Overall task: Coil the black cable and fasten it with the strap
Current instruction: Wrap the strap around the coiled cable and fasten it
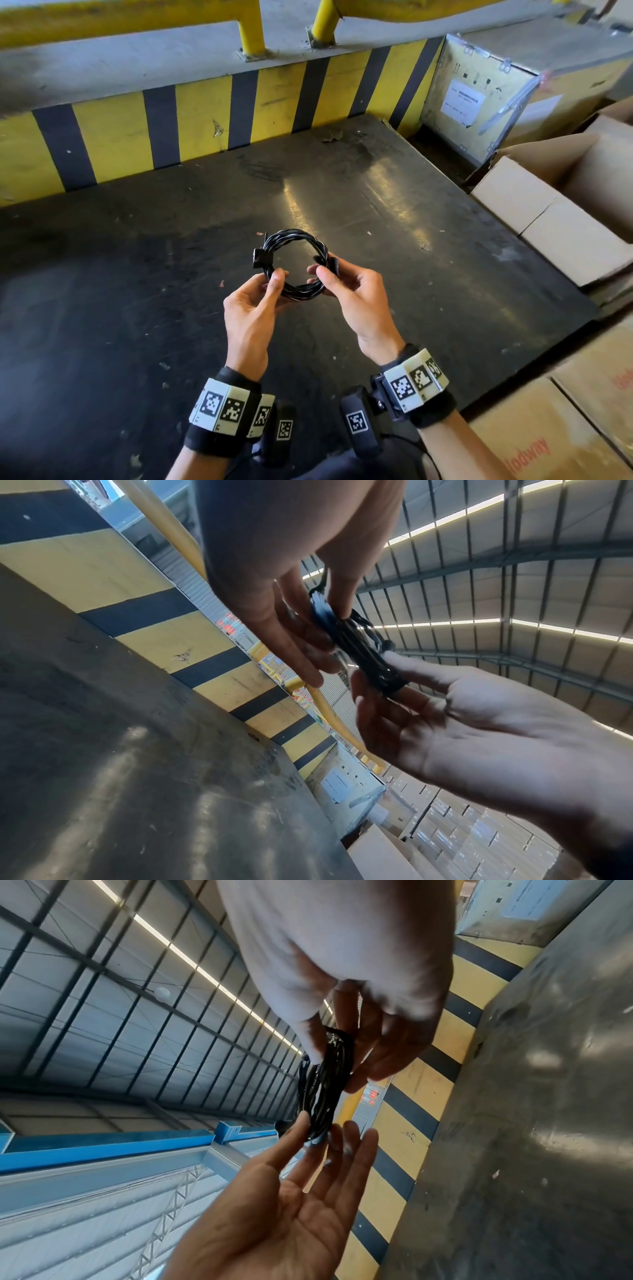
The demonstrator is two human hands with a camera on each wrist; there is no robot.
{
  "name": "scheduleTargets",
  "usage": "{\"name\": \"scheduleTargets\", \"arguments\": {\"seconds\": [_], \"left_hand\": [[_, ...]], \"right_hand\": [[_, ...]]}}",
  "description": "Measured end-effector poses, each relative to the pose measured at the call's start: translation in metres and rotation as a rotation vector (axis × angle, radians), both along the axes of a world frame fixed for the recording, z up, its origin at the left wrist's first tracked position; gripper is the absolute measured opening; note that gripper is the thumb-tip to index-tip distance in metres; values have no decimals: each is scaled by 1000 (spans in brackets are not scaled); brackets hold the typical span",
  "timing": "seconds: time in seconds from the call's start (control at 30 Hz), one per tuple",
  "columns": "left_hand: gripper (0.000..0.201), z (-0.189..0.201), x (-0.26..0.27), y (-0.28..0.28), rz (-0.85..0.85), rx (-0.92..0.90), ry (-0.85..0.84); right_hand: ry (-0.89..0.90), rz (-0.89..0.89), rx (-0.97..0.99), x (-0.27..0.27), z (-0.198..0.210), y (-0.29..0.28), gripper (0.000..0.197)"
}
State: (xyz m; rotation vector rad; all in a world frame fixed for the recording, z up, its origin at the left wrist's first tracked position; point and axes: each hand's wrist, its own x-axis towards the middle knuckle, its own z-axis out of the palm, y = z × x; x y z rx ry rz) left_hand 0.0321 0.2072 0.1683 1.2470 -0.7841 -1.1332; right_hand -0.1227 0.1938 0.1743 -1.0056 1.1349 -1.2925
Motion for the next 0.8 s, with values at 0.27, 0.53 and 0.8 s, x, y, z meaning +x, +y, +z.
{"name": "scheduleTargets", "arguments": {"seconds": [0.27,0.53,0.8], "left_hand": [[42,12,27,-1,-154,-46,-141],[27,39,42,3,-424,-161,-472],[28,35,38,10,-337,-119,-162]], "right_hand": [[181,173,-81,-17,7,-5,38],[286,436,-86,-30,13,-1,44],[290,559,-22,-36,24,1,35]]}}
